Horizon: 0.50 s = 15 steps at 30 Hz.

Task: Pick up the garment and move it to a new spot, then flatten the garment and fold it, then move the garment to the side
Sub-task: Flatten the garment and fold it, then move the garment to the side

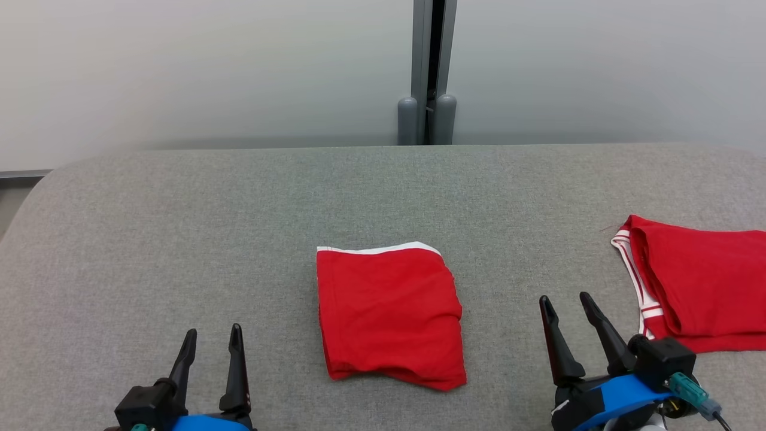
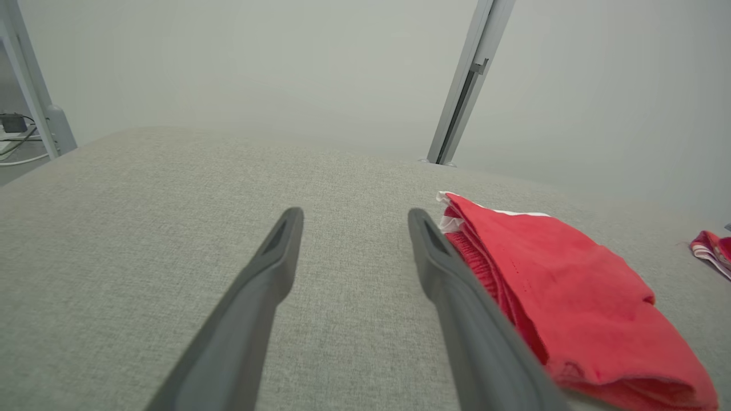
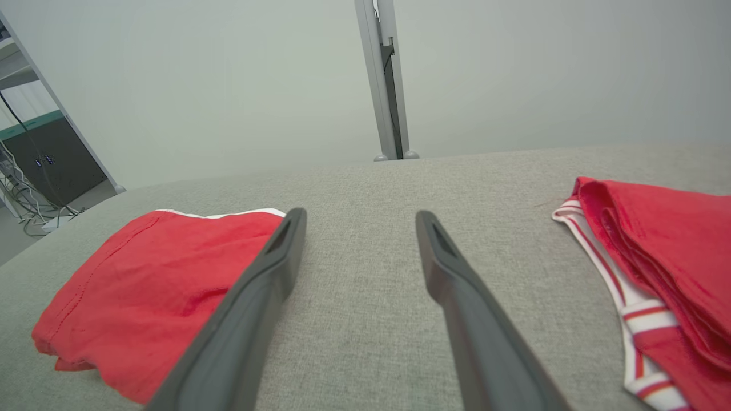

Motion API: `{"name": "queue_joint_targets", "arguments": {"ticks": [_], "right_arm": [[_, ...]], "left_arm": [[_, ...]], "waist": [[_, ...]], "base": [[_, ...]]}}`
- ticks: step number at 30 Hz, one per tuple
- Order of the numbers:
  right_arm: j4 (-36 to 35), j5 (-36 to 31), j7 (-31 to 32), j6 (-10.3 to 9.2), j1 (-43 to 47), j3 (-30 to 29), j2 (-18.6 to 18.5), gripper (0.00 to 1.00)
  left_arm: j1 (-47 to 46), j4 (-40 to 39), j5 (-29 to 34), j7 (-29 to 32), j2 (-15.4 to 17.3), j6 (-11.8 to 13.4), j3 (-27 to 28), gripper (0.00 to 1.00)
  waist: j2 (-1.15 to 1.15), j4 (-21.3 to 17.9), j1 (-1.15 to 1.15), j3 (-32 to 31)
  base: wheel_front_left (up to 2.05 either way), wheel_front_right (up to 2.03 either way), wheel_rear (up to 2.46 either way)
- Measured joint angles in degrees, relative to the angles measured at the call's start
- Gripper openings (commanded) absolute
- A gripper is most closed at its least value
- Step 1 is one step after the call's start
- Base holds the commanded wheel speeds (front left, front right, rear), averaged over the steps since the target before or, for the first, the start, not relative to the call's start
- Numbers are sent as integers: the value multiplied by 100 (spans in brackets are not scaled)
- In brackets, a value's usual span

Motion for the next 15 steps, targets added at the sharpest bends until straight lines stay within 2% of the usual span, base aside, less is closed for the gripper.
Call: {"name": "queue_joint_targets", "arguments": {"ticks": [15], "right_arm": [[-76, -103, 44, 0, 13, 0, 1, 100]], "left_arm": [[1, 100, 201, 0, -175, -163, 208, 100]], "waist": [[0, 48, 0, 33]], "base": [[0, 0, 0]]}}
